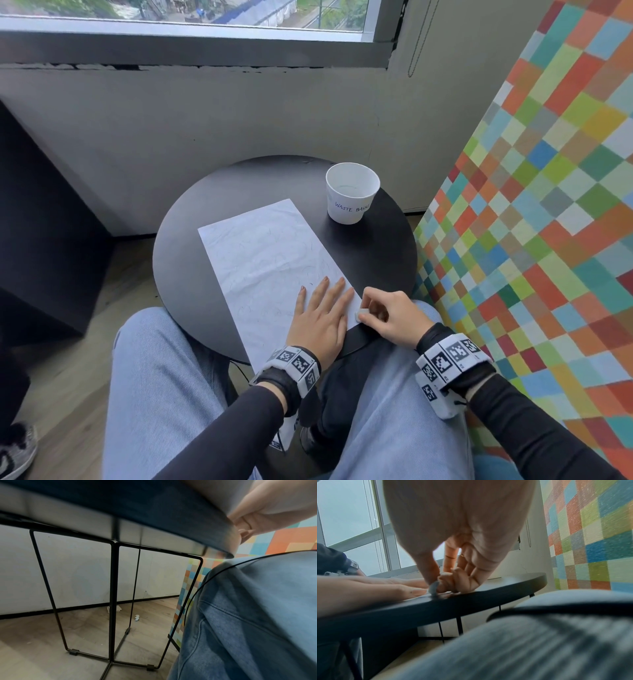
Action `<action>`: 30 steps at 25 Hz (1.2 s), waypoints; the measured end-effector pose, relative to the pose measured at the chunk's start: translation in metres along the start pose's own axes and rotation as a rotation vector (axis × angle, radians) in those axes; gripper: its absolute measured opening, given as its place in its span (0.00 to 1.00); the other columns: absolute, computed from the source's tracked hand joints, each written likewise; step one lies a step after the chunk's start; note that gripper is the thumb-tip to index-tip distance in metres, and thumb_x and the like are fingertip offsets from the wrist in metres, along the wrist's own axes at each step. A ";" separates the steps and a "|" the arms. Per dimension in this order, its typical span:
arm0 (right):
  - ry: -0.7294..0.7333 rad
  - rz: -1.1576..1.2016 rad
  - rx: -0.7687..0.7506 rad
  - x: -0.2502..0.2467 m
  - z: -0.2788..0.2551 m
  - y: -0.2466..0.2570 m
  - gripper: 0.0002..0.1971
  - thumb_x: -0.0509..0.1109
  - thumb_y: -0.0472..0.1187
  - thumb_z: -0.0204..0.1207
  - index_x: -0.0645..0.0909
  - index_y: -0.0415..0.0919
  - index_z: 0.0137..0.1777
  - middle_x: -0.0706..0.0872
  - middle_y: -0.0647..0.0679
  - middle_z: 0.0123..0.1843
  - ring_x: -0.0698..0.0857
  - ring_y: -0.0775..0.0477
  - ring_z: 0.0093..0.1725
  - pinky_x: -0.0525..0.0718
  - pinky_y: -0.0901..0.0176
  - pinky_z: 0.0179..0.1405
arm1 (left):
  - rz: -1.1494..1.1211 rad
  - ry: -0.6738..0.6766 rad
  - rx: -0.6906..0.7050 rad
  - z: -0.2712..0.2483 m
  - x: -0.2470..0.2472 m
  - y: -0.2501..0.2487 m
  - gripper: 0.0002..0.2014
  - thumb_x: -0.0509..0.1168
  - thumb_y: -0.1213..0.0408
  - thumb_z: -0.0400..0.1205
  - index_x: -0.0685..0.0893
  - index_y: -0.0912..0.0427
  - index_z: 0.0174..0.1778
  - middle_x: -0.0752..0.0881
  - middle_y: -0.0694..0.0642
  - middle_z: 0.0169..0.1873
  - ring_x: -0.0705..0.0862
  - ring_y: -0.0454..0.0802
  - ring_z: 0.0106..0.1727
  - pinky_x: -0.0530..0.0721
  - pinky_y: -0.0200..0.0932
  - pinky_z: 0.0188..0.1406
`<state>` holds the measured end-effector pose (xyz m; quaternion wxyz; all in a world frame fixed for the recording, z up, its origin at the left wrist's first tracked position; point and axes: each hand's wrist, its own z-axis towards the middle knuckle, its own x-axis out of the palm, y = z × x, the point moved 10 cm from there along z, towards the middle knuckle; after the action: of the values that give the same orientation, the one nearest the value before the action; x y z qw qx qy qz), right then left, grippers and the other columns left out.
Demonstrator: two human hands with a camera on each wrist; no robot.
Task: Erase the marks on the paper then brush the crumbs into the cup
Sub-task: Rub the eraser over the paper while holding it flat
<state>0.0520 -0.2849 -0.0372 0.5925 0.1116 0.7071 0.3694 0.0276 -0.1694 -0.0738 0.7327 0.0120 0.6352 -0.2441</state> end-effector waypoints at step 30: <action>-0.046 0.005 0.013 -0.007 0.002 0.001 0.08 0.71 0.35 0.73 0.74 0.40 0.36 0.77 0.48 0.26 0.73 0.54 0.26 0.69 0.72 0.29 | 0.010 0.032 0.003 0.000 0.000 -0.001 0.26 0.49 0.54 0.84 0.70 0.42 0.81 0.72 0.48 0.80 0.69 0.55 0.81 0.67 0.67 0.77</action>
<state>0.0553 -0.2877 -0.0316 0.6072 0.1255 0.6952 0.3637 0.0275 -0.1702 -0.0738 0.7236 0.0202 0.6462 -0.2415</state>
